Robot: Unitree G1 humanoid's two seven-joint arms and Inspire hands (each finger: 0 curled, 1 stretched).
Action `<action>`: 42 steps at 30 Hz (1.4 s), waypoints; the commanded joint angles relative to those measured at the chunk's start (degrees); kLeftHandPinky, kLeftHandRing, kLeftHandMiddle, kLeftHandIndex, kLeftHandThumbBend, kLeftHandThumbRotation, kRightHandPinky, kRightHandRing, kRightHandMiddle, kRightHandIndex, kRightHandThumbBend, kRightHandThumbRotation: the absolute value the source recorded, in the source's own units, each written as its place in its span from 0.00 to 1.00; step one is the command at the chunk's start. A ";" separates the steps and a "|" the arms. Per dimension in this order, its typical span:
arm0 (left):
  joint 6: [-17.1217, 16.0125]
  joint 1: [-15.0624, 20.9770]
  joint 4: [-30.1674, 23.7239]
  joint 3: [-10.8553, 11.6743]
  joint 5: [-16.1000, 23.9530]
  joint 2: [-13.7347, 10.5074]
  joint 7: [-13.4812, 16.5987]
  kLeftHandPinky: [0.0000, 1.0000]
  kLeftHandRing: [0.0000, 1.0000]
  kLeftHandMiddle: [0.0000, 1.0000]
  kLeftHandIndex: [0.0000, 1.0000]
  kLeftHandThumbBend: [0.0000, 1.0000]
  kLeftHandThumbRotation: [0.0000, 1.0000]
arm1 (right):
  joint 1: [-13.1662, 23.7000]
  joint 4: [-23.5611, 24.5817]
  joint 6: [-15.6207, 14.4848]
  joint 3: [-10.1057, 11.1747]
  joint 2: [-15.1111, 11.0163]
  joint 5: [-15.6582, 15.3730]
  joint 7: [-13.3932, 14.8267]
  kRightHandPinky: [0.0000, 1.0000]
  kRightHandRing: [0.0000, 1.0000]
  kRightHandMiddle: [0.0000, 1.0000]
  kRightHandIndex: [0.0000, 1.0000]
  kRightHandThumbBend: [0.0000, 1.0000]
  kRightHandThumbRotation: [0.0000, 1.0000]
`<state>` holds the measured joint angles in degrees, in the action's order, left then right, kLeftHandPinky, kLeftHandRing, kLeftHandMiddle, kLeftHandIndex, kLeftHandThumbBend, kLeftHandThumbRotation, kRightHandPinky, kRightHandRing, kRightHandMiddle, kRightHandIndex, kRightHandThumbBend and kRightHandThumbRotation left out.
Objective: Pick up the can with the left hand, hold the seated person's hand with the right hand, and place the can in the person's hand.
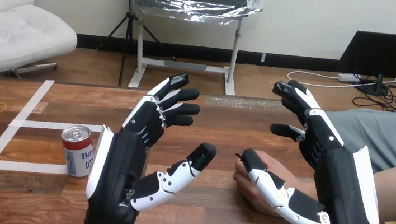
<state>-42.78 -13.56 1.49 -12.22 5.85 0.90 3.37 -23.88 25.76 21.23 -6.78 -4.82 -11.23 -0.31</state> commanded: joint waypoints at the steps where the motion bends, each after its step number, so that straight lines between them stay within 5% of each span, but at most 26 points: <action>1: -0.13 -1.41 -1.17 -0.12 -0.14 1.44 0.38 0.68 0.72 0.78 0.83 0.59 0.30 | 3.47 -0.37 -0.06 0.46 -0.03 0.06 -0.10 0.74 0.91 0.94 0.84 0.55 0.00; 12: 0.56 -1.44 -3.63 1.02 0.91 1.19 1.33 0.67 0.73 0.79 0.83 0.58 0.31 | 3.53 -0.40 -0.06 0.57 -0.10 0.08 -0.17 0.74 0.91 0.94 0.84 0.54 0.00; 25: 1.48 -0.90 -7.00 4.59 4.31 1.57 5.26 0.66 0.76 0.81 0.83 0.55 0.20 | 3.45 -0.56 -0.29 0.45 0.06 0.08 -0.25 0.74 0.91 0.94 0.84 0.53 0.00; 42: 1.69 2.40 -6.94 13.18 14.49 -0.04 14.28 0.78 0.82 0.83 0.84 0.56 0.06 | 3.48 -0.01 -1.39 0.41 0.09 -0.40 -0.35 0.74 0.92 0.94 0.84 0.51 0.00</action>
<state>-41.24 -13.80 -4.30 -2.13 18.23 0.94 15.28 -23.81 25.75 19.96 -6.71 -4.80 -11.55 -0.68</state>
